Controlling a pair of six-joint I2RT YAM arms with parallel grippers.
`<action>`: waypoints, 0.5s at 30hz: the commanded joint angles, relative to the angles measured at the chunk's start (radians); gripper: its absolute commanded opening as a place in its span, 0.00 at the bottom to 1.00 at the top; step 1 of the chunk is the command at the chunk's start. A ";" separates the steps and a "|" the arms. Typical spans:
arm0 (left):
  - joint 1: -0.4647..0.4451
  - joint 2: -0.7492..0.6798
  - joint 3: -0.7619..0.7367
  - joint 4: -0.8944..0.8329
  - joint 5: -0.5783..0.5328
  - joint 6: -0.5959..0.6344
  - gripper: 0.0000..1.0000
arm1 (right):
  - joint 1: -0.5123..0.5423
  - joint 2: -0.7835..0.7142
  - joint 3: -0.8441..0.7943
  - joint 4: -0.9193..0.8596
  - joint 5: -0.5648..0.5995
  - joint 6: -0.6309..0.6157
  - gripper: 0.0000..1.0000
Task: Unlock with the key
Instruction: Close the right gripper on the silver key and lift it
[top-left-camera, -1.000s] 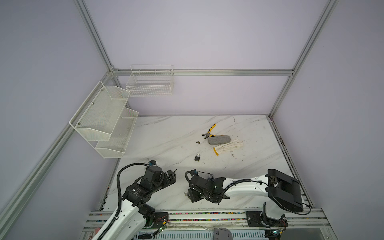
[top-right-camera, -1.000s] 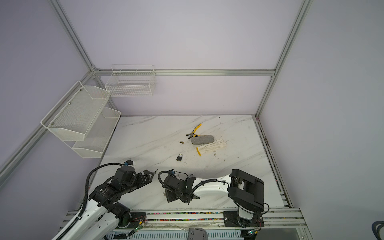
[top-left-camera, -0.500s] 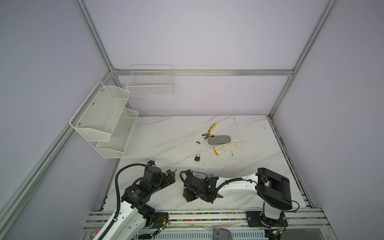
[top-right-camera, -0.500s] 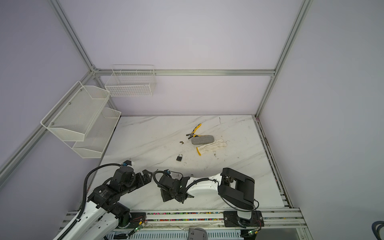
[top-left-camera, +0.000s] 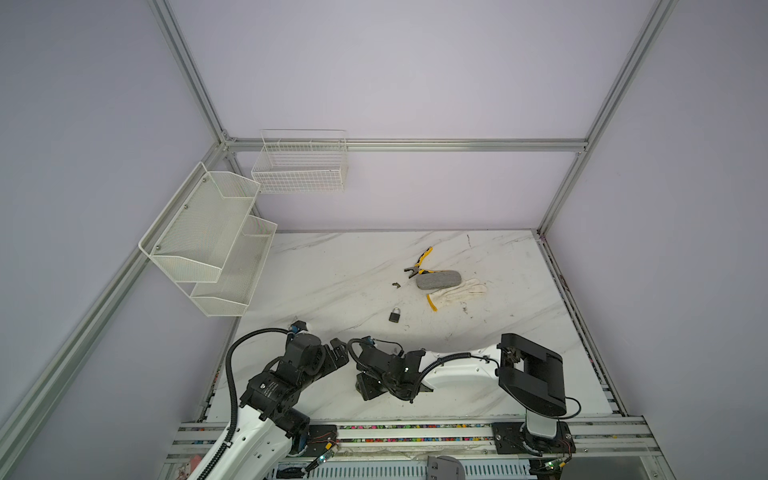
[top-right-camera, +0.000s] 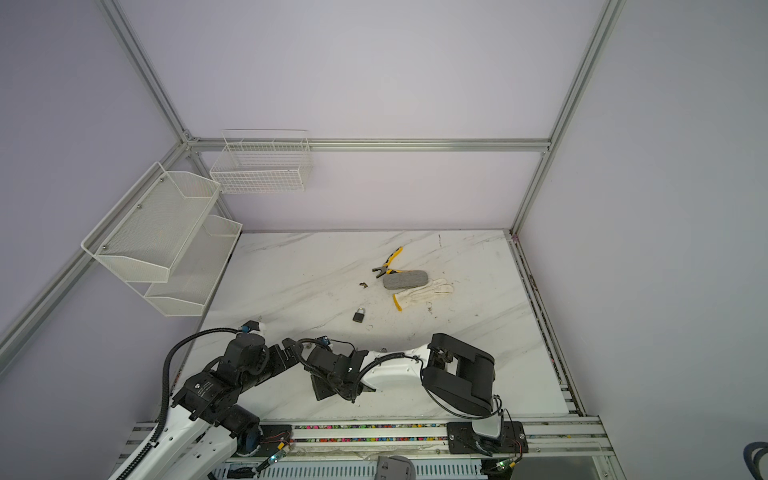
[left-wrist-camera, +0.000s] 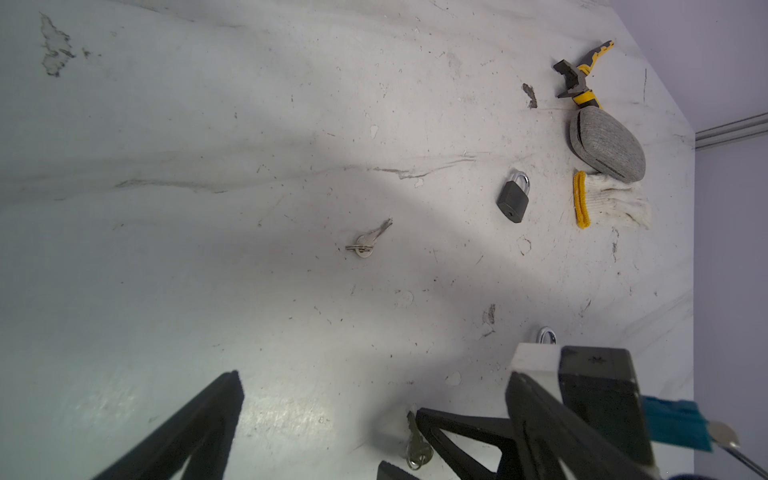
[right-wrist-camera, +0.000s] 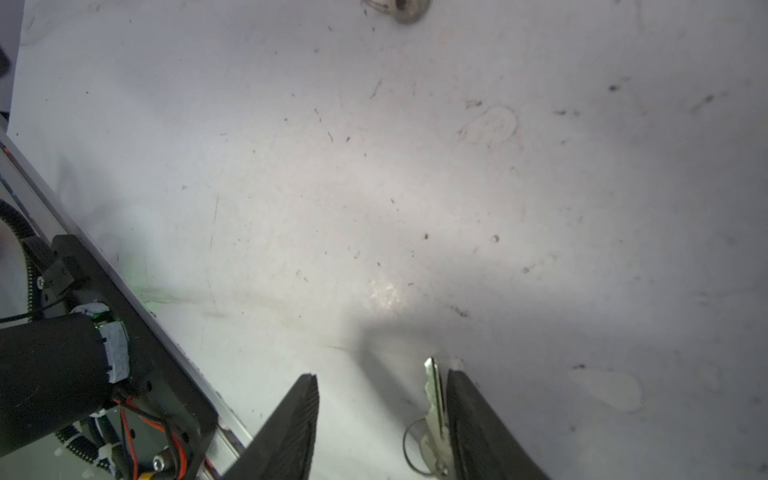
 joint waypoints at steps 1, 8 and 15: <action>-0.005 -0.018 0.051 -0.002 -0.013 -0.023 1.00 | -0.004 -0.039 -0.002 -0.077 0.043 -0.009 0.51; -0.005 -0.023 0.053 -0.001 -0.012 -0.027 1.00 | -0.020 -0.051 0.000 -0.130 0.037 -0.020 0.42; -0.005 -0.025 0.052 0.009 -0.012 -0.032 1.00 | -0.020 0.000 0.046 -0.136 0.036 -0.062 0.33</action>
